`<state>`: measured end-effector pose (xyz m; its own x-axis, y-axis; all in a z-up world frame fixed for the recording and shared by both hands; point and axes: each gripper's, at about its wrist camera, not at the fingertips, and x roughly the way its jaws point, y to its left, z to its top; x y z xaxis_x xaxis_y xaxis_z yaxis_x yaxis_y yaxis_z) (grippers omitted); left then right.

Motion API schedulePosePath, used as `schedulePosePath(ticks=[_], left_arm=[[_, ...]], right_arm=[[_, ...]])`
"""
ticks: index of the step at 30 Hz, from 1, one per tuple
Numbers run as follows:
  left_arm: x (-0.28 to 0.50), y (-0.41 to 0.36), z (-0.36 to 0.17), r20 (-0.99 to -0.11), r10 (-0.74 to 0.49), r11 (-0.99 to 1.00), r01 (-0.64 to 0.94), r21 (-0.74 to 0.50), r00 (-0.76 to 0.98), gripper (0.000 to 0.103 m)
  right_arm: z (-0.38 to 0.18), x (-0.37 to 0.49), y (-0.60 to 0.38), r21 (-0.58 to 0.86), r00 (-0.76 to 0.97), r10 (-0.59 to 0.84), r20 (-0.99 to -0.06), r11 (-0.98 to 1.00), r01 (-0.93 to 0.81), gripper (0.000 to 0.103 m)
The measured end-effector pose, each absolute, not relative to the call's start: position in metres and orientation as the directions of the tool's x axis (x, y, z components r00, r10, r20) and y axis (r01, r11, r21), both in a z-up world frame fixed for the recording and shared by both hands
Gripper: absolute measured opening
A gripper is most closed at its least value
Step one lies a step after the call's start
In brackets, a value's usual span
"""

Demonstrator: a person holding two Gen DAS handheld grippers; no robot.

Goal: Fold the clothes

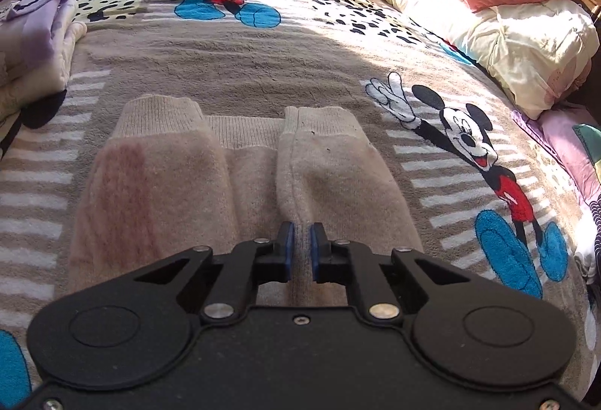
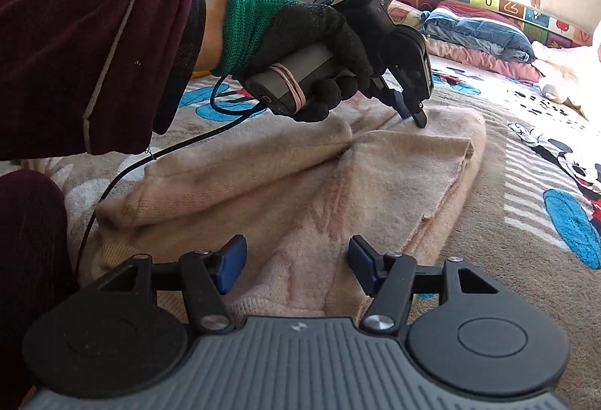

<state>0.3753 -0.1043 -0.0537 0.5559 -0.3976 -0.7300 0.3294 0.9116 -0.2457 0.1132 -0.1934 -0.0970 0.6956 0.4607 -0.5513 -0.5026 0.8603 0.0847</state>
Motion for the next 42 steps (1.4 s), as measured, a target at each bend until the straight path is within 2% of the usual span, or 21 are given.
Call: schedulePosePath(ticks=[5,7,10,12,15,18,21,28,29,35,38,42], left_arm=[[0.37,-0.101,-0.044,-0.733,-0.343,0.928,0.335,-0.166,0.587,0.007],[0.373,-0.096,-0.049,-0.734,-0.348,0.928,0.323,-0.183,0.583,0.007],[0.376,-0.101,-0.063,-0.752,-0.309,0.938,0.317,-0.14,0.582,0.009],[0.38,-0.107,-0.076,-0.779,-0.258,0.944,0.322,-0.076,0.572,0.02],[0.382,-0.102,-0.067,-0.764,-0.277,0.95,0.287,-0.125,0.583,0.021],[0.389,-0.103,-0.05,-0.729,-0.285,0.951,0.28,-0.132,0.623,0.022],[0.407,-0.11,-0.046,-0.73,-0.285,0.952,0.273,-0.139,0.621,0.022],[0.447,-0.117,-0.063,-0.756,-0.38,0.924,0.246,-0.292,0.532,0.022],[0.444,-0.121,-0.064,-0.756,-0.374,0.925,0.268,-0.268,0.537,0.005],[0.413,-0.116,-0.046,-0.667,-0.296,0.947,0.302,-0.11,0.684,0.005],[0.423,-0.119,-0.07,-0.715,-0.251,0.952,0.299,-0.061,0.653,0.007],[0.426,-0.138,-0.079,-0.739,-0.166,0.937,0.339,0.089,0.653,0.014]], right_arm=[[-0.095,0.118,-0.207,0.256,0.639,0.569,-0.517,0.816,-0.519,0.061],[-0.096,0.12,-0.209,0.305,0.613,0.608,-0.504,0.79,-0.532,0.06],[-0.096,0.117,-0.205,0.261,0.622,0.593,-0.512,0.797,-0.545,0.057],[-0.095,0.116,-0.205,0.239,0.633,0.581,-0.511,0.804,-0.545,0.056],[-0.092,0.115,-0.205,0.191,0.666,0.549,-0.506,0.824,-0.534,0.056],[-0.091,0.11,-0.198,0.095,0.703,0.504,-0.503,0.84,-0.534,0.057],[-0.091,0.109,-0.192,0.06,0.707,0.5,-0.5,0.834,-0.548,0.058],[-0.094,0.116,-0.185,0.077,0.684,0.522,-0.509,0.82,-0.568,0.062],[-0.094,0.117,-0.185,0.079,0.684,0.523,-0.508,0.82,-0.567,0.062],[-0.096,0.125,-0.194,0.147,0.669,0.544,-0.507,0.819,-0.554,0.063],[-0.097,0.127,-0.198,0.181,0.658,0.559,-0.505,0.814,-0.553,0.063],[-0.098,0.128,-0.201,0.211,0.65,0.572,-0.5,0.809,-0.549,0.065]])
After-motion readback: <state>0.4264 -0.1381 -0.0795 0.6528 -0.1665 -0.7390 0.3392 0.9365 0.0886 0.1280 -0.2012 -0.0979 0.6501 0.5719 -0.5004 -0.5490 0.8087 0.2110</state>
